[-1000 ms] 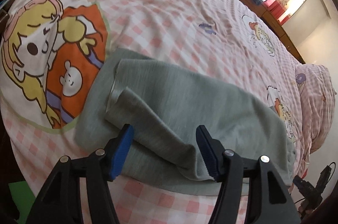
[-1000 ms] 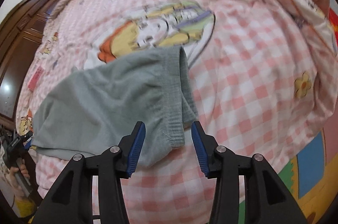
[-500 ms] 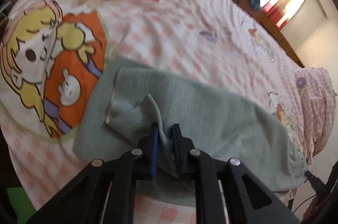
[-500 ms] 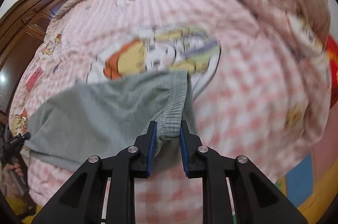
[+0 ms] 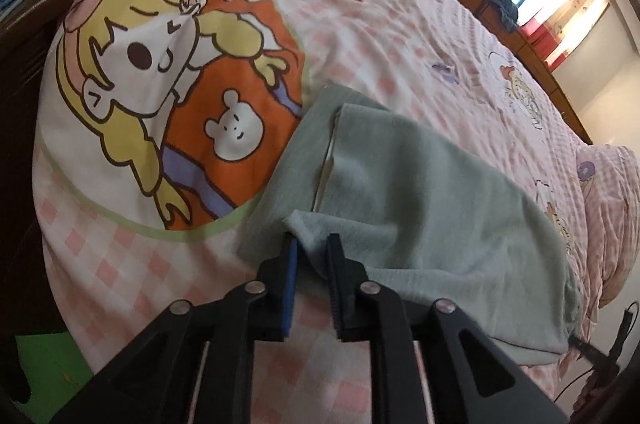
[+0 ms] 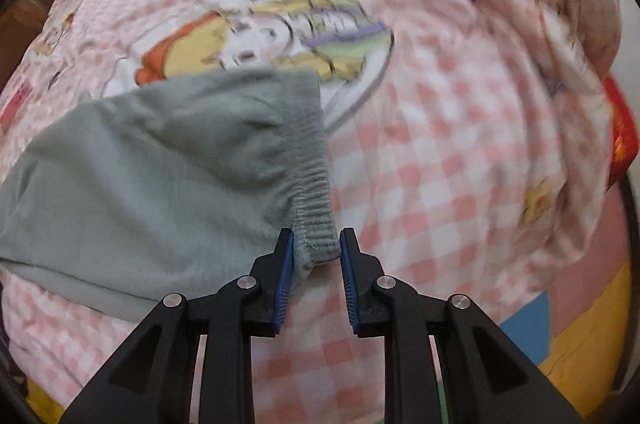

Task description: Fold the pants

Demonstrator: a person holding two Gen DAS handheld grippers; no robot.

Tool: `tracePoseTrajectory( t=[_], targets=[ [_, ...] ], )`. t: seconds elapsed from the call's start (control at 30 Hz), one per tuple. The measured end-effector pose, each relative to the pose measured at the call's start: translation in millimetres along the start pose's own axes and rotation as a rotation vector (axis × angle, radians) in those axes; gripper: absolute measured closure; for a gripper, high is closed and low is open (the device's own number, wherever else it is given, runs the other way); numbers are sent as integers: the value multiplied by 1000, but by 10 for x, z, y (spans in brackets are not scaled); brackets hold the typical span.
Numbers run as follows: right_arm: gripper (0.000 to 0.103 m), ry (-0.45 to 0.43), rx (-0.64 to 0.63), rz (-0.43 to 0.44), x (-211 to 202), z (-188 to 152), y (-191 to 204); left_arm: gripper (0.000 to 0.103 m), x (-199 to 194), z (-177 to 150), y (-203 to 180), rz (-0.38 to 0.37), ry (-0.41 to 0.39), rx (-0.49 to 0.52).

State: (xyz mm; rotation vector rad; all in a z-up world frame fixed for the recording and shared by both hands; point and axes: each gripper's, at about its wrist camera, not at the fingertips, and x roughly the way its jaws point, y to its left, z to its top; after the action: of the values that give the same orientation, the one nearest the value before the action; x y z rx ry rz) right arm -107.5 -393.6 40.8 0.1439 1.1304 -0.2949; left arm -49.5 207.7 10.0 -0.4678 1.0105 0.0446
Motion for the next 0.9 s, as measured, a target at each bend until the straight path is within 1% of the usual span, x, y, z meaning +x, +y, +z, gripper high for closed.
tracePoseTrajectory(
  t=[0.03, 0.1, 0.2, 0.3, 0.37, 0.53, 0.63, 0.8, 0.9],
  targets=[
    [74, -29, -49, -29, -140, 53, 99, 68, -35, -7, -3, -11, -4, -4],
    [65, -67, -118, -43, -313, 144, 297, 58, -87, -22, -16, -36, -11, -18],
    [62, -79, -232, 15, -449, 312, 726, 57, -114, -52, -45, -68, 1, -16],
    [62, -53, -358, 114, -415, 452, 1305, 57, -92, -59, -24, -73, 16, -32],
    [62, -28, -454, 178, -351, 528, 1778, 57, -73, -44, 2, -78, 24, -59],
    [62, 22, -662, 321, -270, 564, 2866, 57, -116, -31, -17, -83, 15, -53],
    [62, 53, -787, 392, -262, 528, 3517, 57, -98, 0, -8, -96, 20, -78],
    [62, 82, -930, 488, -312, 458, 4257, 57, -17, 16, 19, -105, 39, -106],
    [62, 95, -997, 535, -326, 453, 4603, 57, 32, -2, 38, -115, 47, -121]
  ],
)
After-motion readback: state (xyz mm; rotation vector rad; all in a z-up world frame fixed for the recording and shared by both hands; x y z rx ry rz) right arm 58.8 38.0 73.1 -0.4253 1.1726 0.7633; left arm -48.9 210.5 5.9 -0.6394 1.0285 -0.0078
